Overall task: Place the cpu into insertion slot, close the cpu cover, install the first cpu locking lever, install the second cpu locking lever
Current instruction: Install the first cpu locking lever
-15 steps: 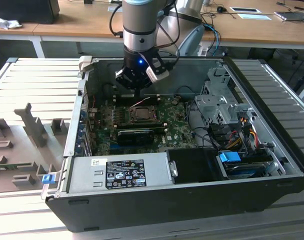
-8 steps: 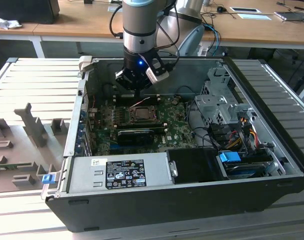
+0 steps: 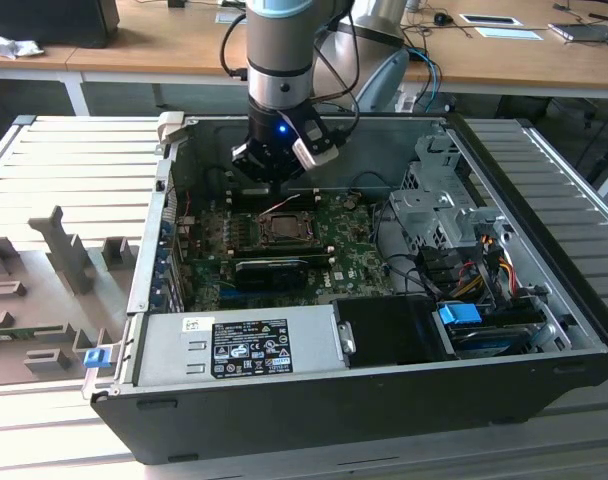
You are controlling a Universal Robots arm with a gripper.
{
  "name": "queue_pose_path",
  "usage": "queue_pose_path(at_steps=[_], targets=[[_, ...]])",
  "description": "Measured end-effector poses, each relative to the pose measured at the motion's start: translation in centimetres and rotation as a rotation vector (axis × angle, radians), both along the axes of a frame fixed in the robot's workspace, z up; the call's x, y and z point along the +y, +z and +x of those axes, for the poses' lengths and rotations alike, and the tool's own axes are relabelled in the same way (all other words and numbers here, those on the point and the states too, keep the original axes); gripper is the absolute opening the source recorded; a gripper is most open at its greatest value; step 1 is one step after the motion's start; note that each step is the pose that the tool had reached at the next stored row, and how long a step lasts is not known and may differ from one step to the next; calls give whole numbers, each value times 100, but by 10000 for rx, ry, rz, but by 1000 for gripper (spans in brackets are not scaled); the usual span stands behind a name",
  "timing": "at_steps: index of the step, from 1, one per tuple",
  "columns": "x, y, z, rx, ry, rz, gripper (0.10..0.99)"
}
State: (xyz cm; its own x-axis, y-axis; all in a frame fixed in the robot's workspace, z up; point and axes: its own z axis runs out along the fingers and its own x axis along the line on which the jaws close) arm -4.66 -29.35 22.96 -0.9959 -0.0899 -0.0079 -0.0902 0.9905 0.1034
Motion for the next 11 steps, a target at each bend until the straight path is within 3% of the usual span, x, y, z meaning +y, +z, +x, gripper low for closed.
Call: queue_pose_path(at_steps=[3, 6, 11], targets=[[0, -30, 14, 0, 0, 143, 106], [0, -43, 21, 1, 1, 391, 106], [0, -57, 22, 2, 0, 393, 106]])
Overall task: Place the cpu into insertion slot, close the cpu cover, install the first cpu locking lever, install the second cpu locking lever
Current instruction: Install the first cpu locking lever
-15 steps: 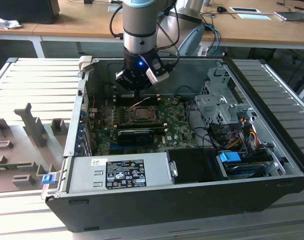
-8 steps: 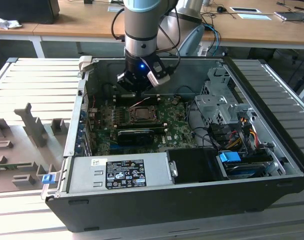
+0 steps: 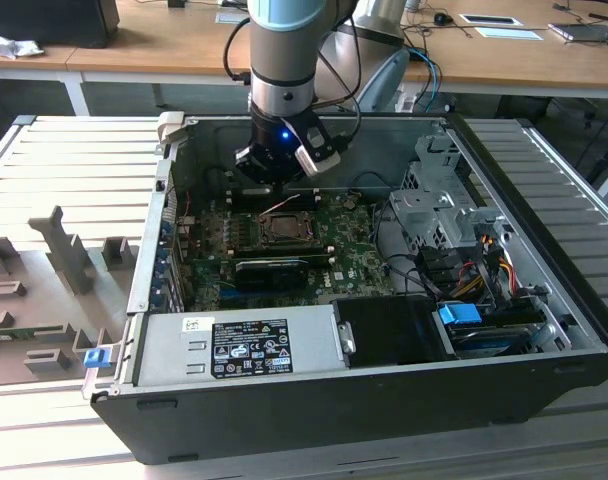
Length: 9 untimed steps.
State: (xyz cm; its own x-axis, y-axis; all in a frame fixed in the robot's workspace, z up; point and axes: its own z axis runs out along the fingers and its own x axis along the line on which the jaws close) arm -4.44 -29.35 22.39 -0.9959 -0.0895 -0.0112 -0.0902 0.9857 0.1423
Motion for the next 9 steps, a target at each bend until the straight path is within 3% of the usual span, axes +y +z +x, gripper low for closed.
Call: queue_pose_path(at_steps=[9], targets=[[0, -13, 7, -1, 2, 1, 106]])
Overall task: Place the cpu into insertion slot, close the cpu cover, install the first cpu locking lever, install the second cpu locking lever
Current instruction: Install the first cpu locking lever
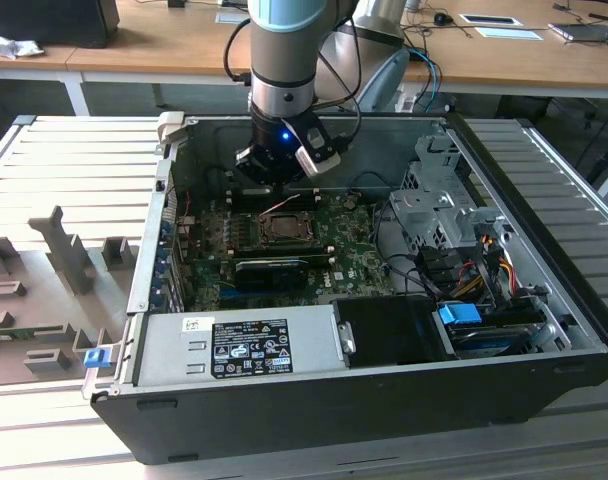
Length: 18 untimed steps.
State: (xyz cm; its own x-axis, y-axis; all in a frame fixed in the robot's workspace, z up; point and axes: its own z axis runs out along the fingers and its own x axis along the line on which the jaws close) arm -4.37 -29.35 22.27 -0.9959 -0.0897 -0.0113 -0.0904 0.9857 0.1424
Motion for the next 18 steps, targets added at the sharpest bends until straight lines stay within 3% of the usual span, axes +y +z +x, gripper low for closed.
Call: queue_pose_path(at_steps=[18], targets=[[-23, -38, 133, 0, -47, -5, 106]])
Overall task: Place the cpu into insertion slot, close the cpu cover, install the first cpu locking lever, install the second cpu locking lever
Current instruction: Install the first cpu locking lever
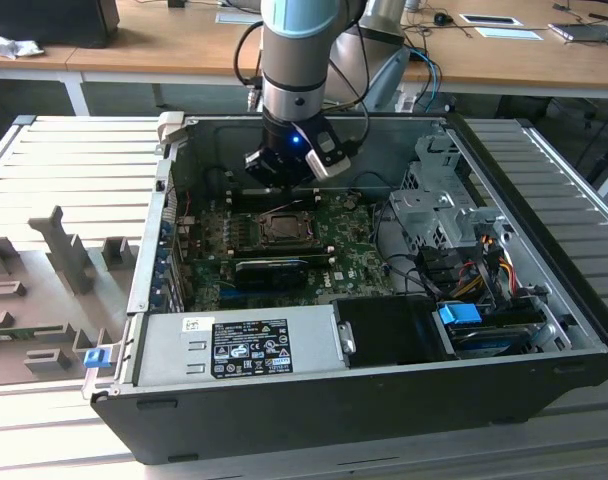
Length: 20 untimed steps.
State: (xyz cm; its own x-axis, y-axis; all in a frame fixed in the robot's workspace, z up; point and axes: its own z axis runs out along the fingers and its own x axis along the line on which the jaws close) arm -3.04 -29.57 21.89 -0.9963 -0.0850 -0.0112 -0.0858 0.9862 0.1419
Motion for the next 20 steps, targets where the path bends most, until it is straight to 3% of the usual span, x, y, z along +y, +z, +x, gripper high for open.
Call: queue_pose_path(at_steps=[9, 20], targets=[[0, -56, 104, 1, -51, -1, 106], [-1, -99, 113, 1, -50, -1, 106]])
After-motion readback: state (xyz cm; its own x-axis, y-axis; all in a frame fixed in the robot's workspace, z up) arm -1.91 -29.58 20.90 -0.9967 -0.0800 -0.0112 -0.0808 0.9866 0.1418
